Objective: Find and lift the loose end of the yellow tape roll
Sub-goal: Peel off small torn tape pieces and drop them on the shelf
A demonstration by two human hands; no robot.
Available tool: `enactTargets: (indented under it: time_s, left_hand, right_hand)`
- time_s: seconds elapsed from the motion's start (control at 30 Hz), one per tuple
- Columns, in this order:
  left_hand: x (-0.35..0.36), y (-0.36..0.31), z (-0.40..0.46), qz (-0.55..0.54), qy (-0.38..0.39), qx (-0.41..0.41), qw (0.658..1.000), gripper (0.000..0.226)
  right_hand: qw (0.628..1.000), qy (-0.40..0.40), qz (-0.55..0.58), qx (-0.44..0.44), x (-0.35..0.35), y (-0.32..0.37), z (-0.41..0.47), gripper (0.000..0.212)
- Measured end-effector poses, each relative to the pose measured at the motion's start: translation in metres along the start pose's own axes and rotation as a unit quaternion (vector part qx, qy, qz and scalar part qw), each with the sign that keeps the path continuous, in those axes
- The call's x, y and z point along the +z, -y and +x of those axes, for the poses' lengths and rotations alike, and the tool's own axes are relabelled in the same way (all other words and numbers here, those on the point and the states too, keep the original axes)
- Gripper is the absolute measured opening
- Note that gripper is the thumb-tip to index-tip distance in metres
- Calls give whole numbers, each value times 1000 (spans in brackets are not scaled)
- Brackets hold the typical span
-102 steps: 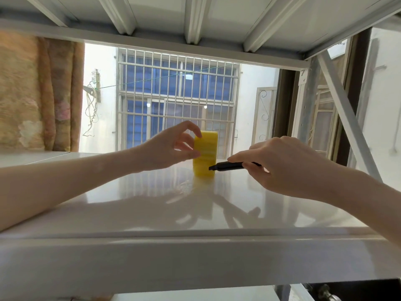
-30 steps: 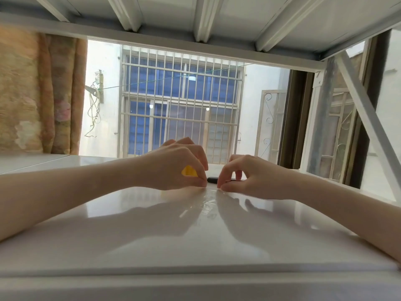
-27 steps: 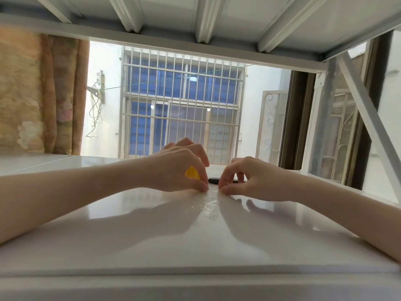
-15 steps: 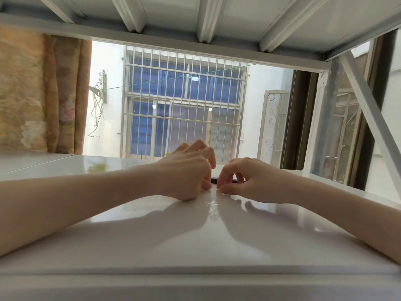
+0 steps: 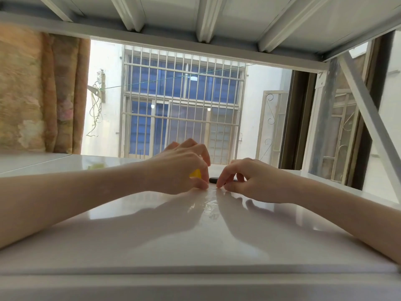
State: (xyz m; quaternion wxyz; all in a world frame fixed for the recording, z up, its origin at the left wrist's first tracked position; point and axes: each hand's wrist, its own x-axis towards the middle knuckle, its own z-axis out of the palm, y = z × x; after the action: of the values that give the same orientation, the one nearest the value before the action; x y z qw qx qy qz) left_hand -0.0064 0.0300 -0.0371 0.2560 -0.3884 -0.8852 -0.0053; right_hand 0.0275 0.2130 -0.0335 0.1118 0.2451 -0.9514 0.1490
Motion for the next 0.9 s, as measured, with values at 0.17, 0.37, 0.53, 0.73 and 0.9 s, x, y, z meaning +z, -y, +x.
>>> enactTargets:
  time_s: [0.17,0.37,0.53,0.73,0.9]
  left_hand:
    - [1,-5,3,14,-12,22,1000,14]
    - [6,-10,3,6,-39,42,998,14]
    - [5,-19,7,-78,-48,67,994,16]
    - [5,-21,8,-87,4,44,995,10]
    - [7,-20,8,-92,16,31,995,11]
  right_hand:
    - [1000,-6,-7,1,-3,-1,-1,18]
    - [999,-27,-10,26,-5,-4,-2,24]
    - [997,-63,-12,44,-7,-7,-3,21]
    - [997,-59,-2,50,-9,-6,-5,20]
    - [997,-49,8,53,-8,-6,-4,22]
